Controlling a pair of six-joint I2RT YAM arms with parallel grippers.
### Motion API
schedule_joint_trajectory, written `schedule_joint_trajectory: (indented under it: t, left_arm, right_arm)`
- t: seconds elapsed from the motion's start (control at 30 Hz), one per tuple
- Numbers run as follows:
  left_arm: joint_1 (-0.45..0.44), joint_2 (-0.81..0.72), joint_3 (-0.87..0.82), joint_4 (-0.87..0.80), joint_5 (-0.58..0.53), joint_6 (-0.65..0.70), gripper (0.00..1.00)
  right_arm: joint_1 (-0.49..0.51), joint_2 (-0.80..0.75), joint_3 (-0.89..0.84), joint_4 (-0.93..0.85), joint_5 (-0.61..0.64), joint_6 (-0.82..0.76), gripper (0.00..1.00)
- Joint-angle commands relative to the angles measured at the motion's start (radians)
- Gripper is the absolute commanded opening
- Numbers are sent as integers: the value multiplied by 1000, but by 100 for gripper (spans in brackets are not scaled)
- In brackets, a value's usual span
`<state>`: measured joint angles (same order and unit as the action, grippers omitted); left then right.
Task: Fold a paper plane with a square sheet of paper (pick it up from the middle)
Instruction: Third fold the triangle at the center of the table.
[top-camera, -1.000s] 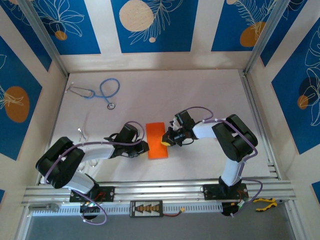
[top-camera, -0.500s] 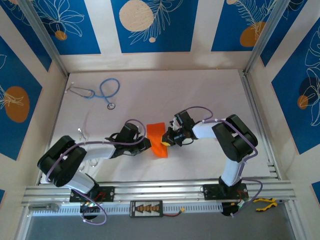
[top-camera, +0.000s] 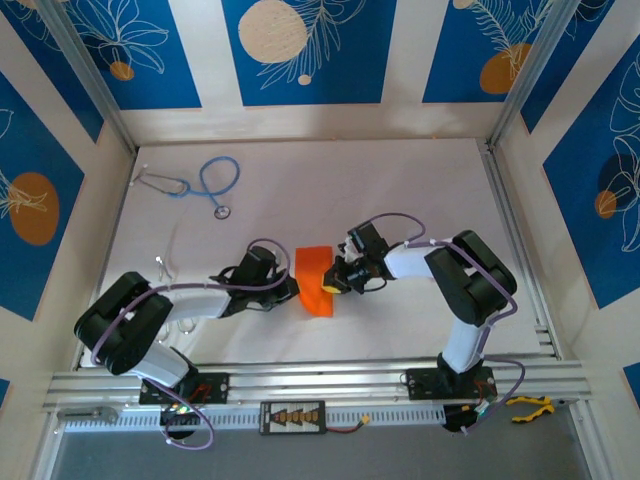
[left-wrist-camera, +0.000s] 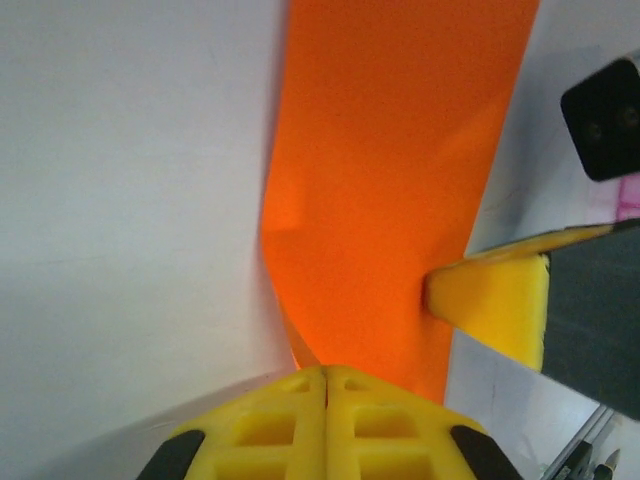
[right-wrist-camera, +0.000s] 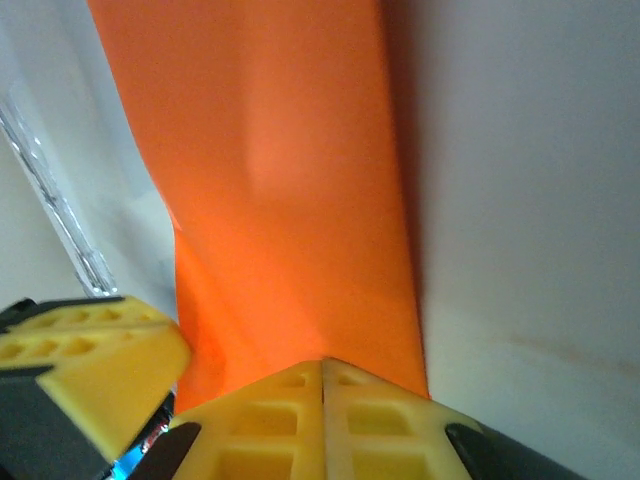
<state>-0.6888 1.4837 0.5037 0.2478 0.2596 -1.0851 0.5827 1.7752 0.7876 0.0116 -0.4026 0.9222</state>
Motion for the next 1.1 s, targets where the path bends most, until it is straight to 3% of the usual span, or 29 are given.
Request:
schedule_joint_trajectory:
  t: [0.0, 0.2, 0.33, 0.43, 0.57, 0.7, 0.8, 0.97, 1.07]
  left_arm:
    - [8, -51, -30, 29, -14, -42, 0]
    - [9, -119, -75, 58, -16, -110, 0]
    - [8, -174, -99, 50, -27, -134, 0]
    - [7, -213, -104, 16, -41, -134, 0]
    - [7, -240, -111, -1, -51, -139, 0]
    - [7, -251, -122, 4, -51, -147, 0]
    - [7, -258, -122, 2, -53, -149, 0]
    - [7, -278, -120, -16, -63, -144, 0]
    - [8, -291, -119, -32, -73, -142, 0]
  right_arm:
    - [26, -106, -21, -84, 29, -46, 12]
    - [77, -312, -24, -148, 166, -161, 30]
    - [134, -383, -38, -158, 236, -251, 34]
    - [212, -421, -69, -120, 347, -334, 35]
    - [384, -481, -170, 67, 588, -506, 36]
    - [504, -479, -224, 212, 764, -647, 39]
    - [551, -438, -203, 209, 852, -715, 40]
    - [599, -412, -205, 263, 926, -779, 41]
    - [596, -424, -226, 309, 907, -776, 48]
